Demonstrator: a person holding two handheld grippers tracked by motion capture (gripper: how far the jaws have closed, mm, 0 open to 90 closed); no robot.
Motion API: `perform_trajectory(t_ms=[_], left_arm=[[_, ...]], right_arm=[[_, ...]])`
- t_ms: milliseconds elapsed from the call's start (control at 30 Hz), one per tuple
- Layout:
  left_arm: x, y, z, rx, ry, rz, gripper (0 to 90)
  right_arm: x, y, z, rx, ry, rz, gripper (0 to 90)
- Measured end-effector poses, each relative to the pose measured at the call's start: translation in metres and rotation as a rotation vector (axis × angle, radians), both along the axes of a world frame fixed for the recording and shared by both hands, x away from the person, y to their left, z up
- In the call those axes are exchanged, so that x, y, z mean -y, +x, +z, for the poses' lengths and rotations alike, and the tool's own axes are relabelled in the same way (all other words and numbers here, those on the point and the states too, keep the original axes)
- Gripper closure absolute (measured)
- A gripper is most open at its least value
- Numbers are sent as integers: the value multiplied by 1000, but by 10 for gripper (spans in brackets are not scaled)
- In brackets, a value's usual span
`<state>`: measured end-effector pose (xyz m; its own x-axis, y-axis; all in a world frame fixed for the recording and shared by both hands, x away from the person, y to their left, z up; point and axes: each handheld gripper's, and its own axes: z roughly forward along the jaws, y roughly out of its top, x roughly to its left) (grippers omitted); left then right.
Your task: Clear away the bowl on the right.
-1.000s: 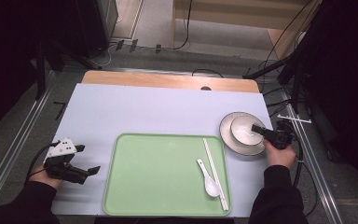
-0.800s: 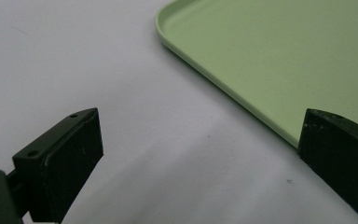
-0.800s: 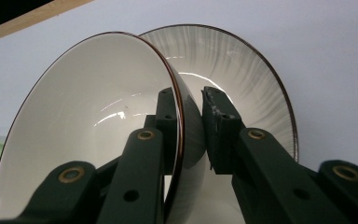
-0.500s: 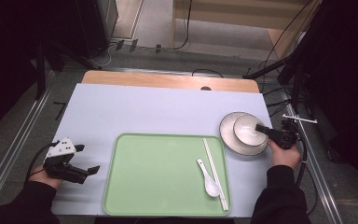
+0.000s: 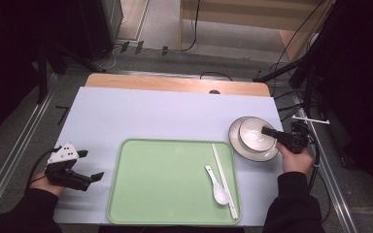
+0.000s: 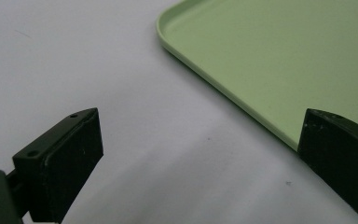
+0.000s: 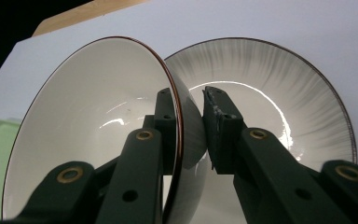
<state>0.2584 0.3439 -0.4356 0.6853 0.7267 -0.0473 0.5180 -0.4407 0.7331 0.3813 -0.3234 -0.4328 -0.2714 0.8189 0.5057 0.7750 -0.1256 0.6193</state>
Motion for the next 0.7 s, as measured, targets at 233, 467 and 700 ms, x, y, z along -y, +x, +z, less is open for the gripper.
perform_trajectory(t_ms=[233, 467, 700], left_arm=[[-1, 0, 0, 2, 1, 3, 0], [-2, 0, 2, 2, -12, 10, 0], [-2, 0, 1, 1, -11, 9, 0]], right_arm=[[-9, -1, 5, -3, -3, 37, 772], [-17, -3, 10, -15, 19, 77, 772], [-29, -5, 15, -20, 5, 126, 772]])
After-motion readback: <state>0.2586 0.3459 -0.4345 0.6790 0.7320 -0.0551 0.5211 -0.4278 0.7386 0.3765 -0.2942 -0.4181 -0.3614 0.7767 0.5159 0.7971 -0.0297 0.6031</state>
